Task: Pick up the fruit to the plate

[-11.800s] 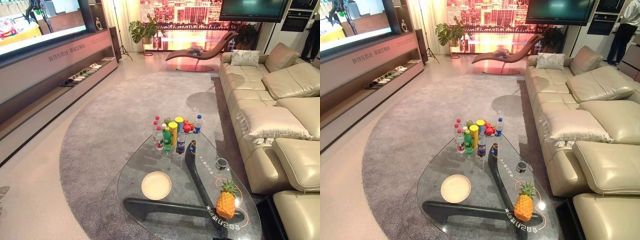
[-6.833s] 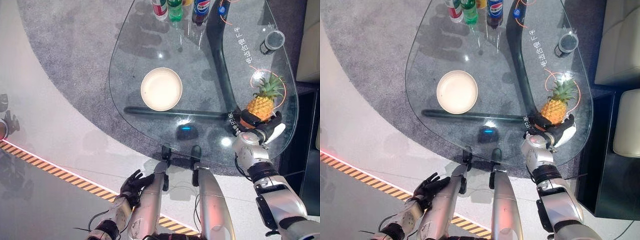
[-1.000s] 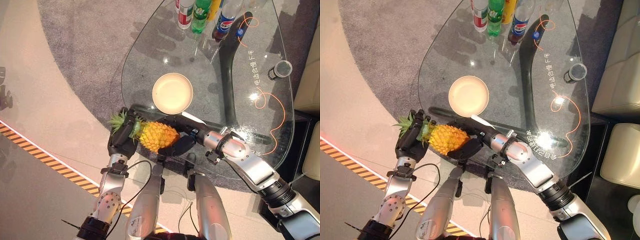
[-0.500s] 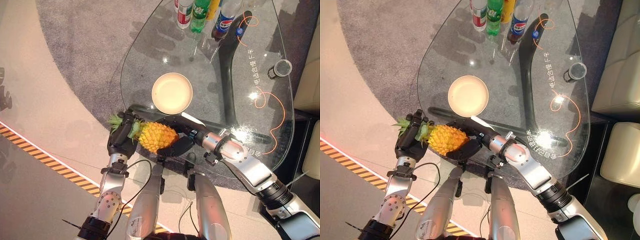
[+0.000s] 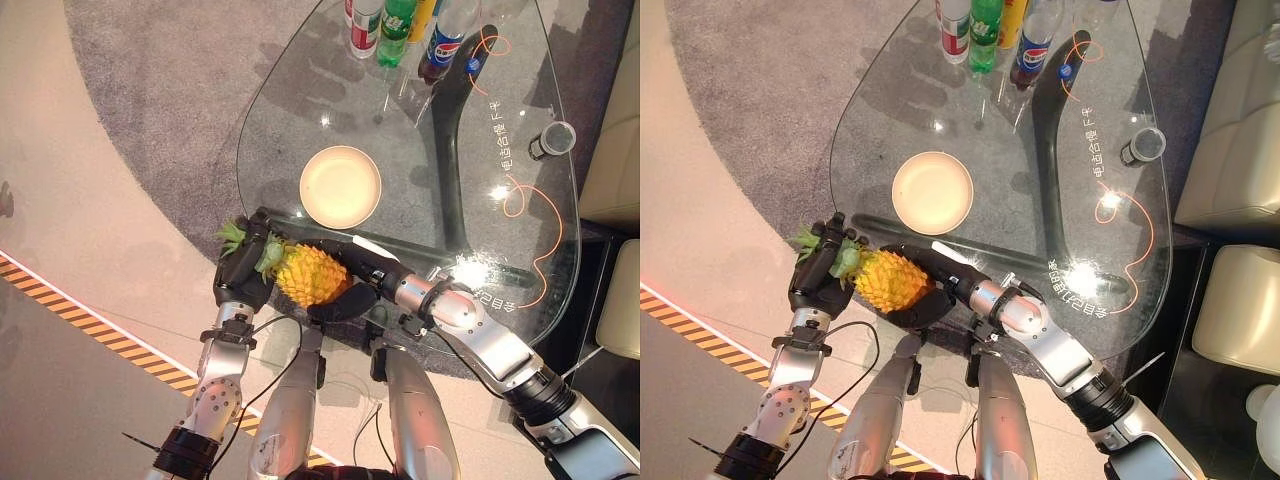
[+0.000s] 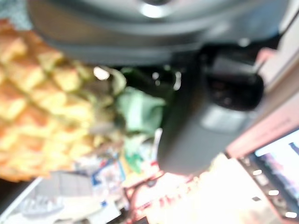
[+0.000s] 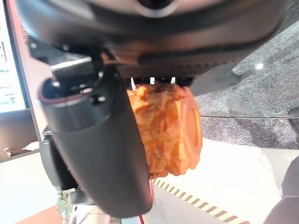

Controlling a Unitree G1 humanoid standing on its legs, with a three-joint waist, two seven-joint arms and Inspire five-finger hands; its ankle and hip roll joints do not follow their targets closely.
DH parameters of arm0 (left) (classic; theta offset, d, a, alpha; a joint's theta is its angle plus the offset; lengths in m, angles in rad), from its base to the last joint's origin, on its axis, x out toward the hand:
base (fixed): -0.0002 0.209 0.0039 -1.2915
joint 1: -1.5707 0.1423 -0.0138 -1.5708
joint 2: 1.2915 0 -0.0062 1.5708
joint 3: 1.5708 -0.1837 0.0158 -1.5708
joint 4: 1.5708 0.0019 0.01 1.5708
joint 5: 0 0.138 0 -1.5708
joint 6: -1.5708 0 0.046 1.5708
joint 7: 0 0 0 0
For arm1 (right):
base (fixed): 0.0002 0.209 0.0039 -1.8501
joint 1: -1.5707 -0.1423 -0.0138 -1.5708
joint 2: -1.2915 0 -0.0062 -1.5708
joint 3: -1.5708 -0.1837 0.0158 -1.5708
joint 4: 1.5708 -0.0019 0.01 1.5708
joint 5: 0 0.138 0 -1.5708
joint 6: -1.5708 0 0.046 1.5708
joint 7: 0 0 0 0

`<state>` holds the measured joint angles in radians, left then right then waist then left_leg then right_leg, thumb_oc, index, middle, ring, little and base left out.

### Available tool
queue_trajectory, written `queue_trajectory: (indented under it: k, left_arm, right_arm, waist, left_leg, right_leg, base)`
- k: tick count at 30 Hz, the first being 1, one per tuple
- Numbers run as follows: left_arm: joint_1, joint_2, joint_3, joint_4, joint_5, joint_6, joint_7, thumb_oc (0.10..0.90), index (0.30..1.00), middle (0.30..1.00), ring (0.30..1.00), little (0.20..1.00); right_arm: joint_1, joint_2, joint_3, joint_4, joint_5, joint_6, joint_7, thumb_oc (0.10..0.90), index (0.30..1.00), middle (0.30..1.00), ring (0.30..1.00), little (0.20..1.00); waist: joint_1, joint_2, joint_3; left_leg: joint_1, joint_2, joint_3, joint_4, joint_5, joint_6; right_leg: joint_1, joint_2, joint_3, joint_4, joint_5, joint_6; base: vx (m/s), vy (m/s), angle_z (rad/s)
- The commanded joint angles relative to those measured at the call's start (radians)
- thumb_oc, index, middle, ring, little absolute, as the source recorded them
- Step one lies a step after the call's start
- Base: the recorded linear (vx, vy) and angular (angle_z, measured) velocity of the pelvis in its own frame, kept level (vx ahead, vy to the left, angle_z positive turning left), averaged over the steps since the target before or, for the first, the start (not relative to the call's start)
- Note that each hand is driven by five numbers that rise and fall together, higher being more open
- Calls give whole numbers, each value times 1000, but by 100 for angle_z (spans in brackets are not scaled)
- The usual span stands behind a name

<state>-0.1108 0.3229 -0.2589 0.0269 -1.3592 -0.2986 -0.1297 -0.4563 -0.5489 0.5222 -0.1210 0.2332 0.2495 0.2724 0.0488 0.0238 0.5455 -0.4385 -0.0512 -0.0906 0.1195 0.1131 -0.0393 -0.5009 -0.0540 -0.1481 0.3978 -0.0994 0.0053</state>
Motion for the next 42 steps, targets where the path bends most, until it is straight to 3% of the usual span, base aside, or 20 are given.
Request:
queue_trajectory:
  k: [1, 10, 24, 42]
  left_arm:
    - [-103, -68, -22, -186, 16, -16, -152, 100, 300, 300, 300, 200]
    - [-103, -71, -10, -180, 27, -15, -157, 100, 300, 300, 300, 200]
    - [-88, -57, 40, -176, 46, -11, -163, 100, 300, 300, 300, 200]
    - [-81, -33, 150, -133, 121, -92, -153, 100, 300, 300, 300, 200]
  right_arm:
    - [-28, 101, 100, -159, 52, -117, 51, 800, 900, 900, 900, 900]
    - [-22, 89, 87, -135, 4, -112, 37, 800, 900, 900, 900, 900]
    - [41, 27, -57, -119, -32, -168, -110, 800, 900, 900, 900, 900]
    - [140, -11, -209, -125, -76, -188, -190, 800, 900, 900, 900, 900]
  waist:
    - [-11, -29, -26]
    - [-11, -29, -26]
    - [-26, -44, -26]
    - [-59, -40, -26]
  left_leg:
    - [17, -57, 33, 129, -119, 25]
    - [31, -54, 42, 123, -121, 24]
    - [51, -43, 64, 114, -128, 22]
    - [76, -25, 73, 115, -131, 10]
  right_leg:
    - [93, 16, 62, -168, 93, 47]
    - [107, 8, 51, -173, 93, 48]
    - [124, 12, 49, -187, 98, 55]
    - [145, 27, 60, -178, 85, 47]
  base:
    - [0, 0, 0]
    - [0, 0, 0]
    - [2, -14, -2]
    - [11, -23, -4]
